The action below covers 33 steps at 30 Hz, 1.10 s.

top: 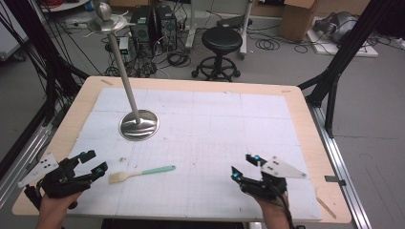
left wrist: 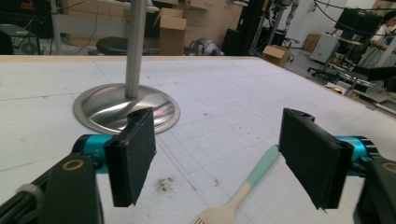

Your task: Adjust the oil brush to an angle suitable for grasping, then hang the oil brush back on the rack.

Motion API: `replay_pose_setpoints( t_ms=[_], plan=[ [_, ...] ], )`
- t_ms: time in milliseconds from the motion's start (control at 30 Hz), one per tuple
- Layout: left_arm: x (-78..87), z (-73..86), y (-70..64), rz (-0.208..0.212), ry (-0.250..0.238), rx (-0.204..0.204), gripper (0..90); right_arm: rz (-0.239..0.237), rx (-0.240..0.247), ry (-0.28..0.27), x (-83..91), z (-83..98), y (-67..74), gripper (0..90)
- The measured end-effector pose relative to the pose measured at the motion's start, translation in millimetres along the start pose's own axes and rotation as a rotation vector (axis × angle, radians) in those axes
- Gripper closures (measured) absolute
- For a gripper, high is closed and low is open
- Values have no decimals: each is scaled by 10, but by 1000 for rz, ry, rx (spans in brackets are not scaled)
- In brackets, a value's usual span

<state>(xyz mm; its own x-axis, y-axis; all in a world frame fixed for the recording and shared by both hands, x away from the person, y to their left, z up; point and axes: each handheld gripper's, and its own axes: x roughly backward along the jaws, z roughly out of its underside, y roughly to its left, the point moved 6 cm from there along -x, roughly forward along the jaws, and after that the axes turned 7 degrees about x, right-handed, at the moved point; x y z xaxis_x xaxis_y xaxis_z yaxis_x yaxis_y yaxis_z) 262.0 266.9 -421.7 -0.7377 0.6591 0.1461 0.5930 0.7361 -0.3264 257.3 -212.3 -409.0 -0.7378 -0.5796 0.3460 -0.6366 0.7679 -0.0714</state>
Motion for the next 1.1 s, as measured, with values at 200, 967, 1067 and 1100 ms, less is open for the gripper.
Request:
replay_pose_setpoints(
  t_ms=[200,967,1067,1100],
  plan=[
    [-32,17,-62,15,10,-12,207,133,-31,-25,340,107,-286,161],
    [-78,91,-86,28,70,-44,252,189,-68,-17,460,214,-434,161],
    [-96,96,-94,35,76,-46,258,186,-63,-15,449,208,-428,161],
    [-103,99,-93,39,79,-49,262,183,-62,-17,442,206,-424,162]
  ],
)
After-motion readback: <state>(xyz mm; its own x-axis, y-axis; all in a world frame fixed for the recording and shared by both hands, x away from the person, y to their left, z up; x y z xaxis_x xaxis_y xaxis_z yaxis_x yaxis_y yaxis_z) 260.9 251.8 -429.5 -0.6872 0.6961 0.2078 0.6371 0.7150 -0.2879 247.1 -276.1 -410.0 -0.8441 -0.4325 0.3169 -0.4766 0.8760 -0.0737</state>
